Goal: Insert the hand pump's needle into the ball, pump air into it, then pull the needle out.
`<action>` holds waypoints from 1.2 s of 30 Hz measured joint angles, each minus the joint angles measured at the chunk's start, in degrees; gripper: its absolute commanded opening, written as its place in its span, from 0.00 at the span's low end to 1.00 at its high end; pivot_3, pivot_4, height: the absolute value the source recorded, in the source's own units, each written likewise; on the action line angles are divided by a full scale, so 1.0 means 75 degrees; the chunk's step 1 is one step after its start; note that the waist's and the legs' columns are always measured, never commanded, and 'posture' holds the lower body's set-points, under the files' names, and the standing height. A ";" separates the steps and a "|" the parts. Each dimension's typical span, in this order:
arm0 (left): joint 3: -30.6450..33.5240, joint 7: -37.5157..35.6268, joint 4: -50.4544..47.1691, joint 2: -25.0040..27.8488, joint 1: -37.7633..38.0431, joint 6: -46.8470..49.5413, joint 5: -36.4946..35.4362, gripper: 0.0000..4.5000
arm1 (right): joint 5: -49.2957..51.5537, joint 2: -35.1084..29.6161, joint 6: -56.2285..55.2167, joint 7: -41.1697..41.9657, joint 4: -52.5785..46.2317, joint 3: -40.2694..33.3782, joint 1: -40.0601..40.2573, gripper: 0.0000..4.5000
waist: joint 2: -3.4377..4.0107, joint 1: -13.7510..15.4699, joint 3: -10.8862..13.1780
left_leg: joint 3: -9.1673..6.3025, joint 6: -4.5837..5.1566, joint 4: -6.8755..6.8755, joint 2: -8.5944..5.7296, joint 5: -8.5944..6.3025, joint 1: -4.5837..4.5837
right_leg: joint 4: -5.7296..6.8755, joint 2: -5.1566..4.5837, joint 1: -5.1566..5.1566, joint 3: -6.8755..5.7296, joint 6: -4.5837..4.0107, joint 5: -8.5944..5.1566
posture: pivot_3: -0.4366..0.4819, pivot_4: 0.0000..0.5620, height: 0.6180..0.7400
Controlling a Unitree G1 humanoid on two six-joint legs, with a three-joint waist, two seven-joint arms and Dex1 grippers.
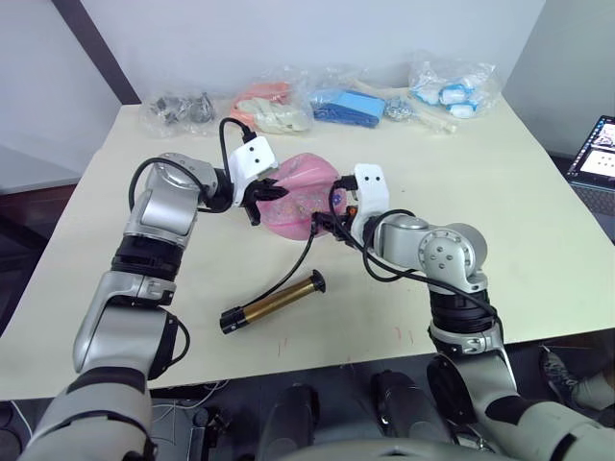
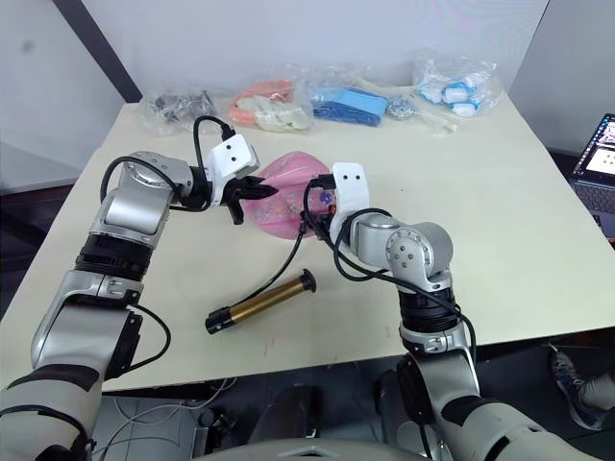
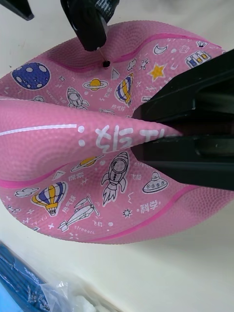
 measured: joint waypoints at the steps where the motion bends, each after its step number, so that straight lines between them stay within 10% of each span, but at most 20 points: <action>1: 0.0000 0.0000 0.0001 0.0000 -0.0001 0.0000 0.0000 0.00 | 0.0036 0.0000 0.0040 0.0067 0.0000 0.0013 -0.0001 0.65 | 0.0000 0.0000 0.0000 | 0.0001 0.0000 0.0000 0.0000 0.0000 0.0000 | 0.0000 0.0000 0.0000 0.0000 0.0000 0.0000 | 0.48 0.27 1.00; 36: 0.0006 0.0019 -0.0063 0.0001 0.0057 0.0000 0.0000 0.00 | -0.0127 -0.0001 -0.0427 0.0115 0.1110 0.0093 -0.0632 0.65 | 0.0000 -0.0003 0.0000 | 0.0001 0.0000 0.0000 0.0000 0.0000 0.0000 | 0.0000 0.0000 0.0000 0.0000 -0.0001 0.0001 | 0.48 0.27 1.00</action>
